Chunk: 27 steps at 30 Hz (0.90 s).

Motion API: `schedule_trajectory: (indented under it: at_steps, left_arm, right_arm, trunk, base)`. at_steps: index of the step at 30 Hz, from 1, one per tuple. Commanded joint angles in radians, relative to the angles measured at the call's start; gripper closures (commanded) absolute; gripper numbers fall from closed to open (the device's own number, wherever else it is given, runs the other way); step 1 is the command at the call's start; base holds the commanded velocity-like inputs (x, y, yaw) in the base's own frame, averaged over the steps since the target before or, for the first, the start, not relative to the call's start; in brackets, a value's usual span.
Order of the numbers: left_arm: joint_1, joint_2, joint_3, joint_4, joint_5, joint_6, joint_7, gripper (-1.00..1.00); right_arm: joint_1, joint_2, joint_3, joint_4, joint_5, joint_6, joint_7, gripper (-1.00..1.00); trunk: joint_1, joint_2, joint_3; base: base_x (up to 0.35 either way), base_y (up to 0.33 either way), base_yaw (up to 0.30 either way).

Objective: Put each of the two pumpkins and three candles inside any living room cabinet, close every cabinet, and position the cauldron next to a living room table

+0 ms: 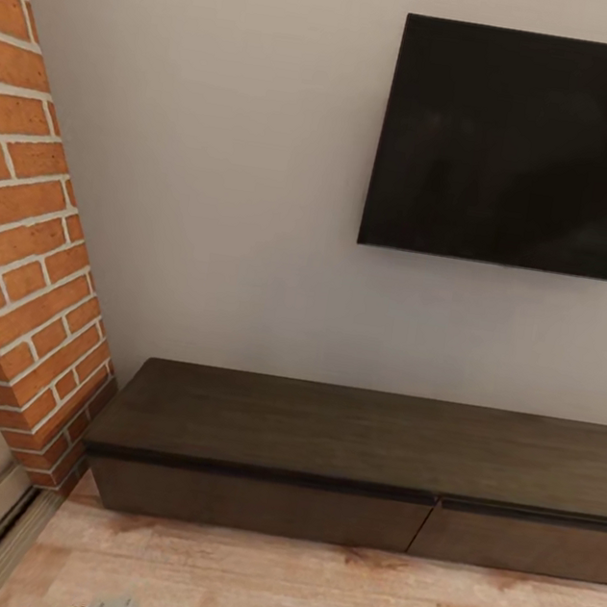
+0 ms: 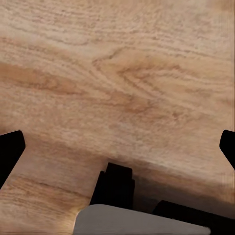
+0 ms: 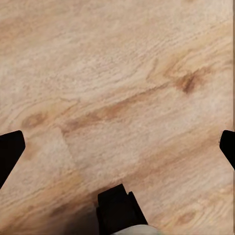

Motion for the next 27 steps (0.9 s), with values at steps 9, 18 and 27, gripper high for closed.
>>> schedule_trajectory:
  at_steps: [9,18,27]
  left_arm:
    - [0.050,0.003,-0.029,0.038,0.010,-0.057,0.005,-1.00]
    - [0.098,0.056,-0.038,0.046,0.012,-0.093,-0.056,-1.00]
    - [0.111,0.057,-0.041,0.103,0.012,-0.157,-0.078,-1.00]
  right_arm:
    - [0.004,0.004,0.007,0.090,-0.013,-0.040,0.017,-1.00]
    - [0.033,0.008,0.007,0.110,-0.010,-0.042,0.018,-1.00]
    - [0.060,0.007,0.007,0.110,-0.011,-0.104,0.018,-1.00]
  trunk:
    - [-0.035,0.063,0.027]
    - [-0.069,0.126,0.056]
    - [-0.104,0.189,0.084]
  base:
    - [0.000,0.000,0.000]
    - [0.000,0.000,0.000]
    - [0.000,0.000,0.000]
